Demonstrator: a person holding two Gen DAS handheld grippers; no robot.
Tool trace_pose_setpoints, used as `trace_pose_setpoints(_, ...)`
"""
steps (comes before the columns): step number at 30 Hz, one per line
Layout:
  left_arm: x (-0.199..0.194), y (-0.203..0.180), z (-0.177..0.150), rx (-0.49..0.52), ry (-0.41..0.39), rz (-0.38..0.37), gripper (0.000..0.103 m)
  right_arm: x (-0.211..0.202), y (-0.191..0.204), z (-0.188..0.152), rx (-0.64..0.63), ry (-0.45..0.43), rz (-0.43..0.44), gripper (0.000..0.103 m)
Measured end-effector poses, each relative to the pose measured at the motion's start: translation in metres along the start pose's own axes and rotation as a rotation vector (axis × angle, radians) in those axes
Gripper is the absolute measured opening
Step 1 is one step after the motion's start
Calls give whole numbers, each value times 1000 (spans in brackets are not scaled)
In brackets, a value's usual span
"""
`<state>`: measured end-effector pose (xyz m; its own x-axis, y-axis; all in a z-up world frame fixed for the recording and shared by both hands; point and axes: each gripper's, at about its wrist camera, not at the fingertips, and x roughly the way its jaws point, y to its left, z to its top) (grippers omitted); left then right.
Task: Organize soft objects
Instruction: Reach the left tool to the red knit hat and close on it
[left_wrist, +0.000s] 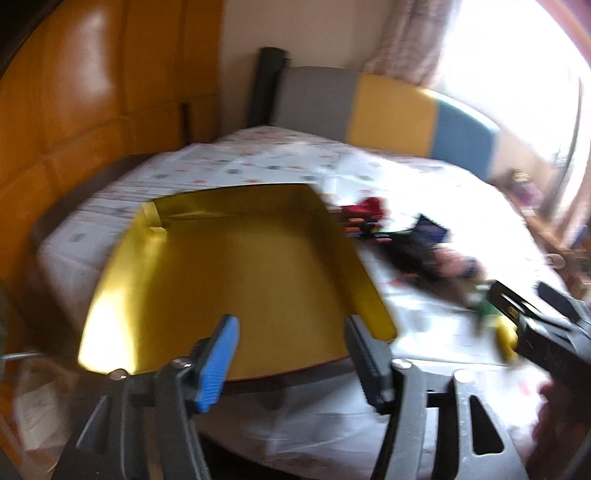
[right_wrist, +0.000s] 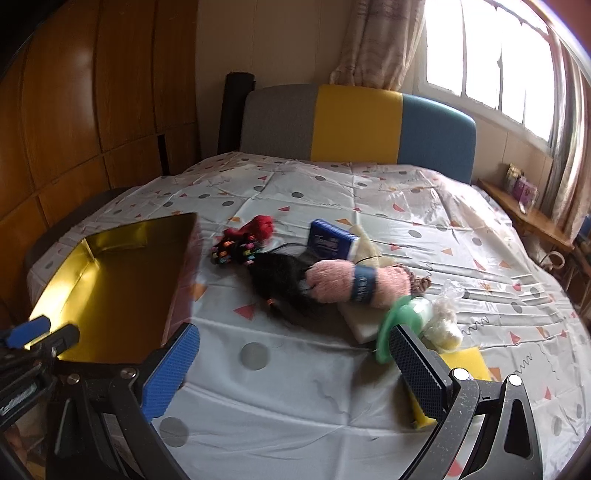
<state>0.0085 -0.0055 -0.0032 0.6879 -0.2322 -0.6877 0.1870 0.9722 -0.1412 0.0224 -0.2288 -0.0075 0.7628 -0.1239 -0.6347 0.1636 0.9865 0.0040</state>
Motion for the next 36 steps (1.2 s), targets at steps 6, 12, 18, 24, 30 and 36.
trace_pose_setpoints(6, 4, -12, 36, 30, 20, -103, 70, 17, -71, 24, 53, 36, -23, 103)
trace_pose_setpoints(12, 30, -37, 88, 138, 57, -124, 69, 38, -128, 23, 105, 48, -63, 103)
trace_pose_setpoints(18, 87, -70, 132, 218, 142, -133, 60, 48, -152, 19, 200, 68, -22, 103)
trace_pose_setpoints(24, 151, -99, 154, 255, 243, -117, 56, 44, -160, 19, 255, 73, 18, 103)
trace_pose_setpoints(30, 216, -115, 167, 232, 331, -87, 65, 44, -164, 20, 286, 77, 34, 103)
trace_pose_setpoints(36, 267, -134, 169, 263, 400, -54, 65, 44, -169, 21, 316, 76, 43, 103)
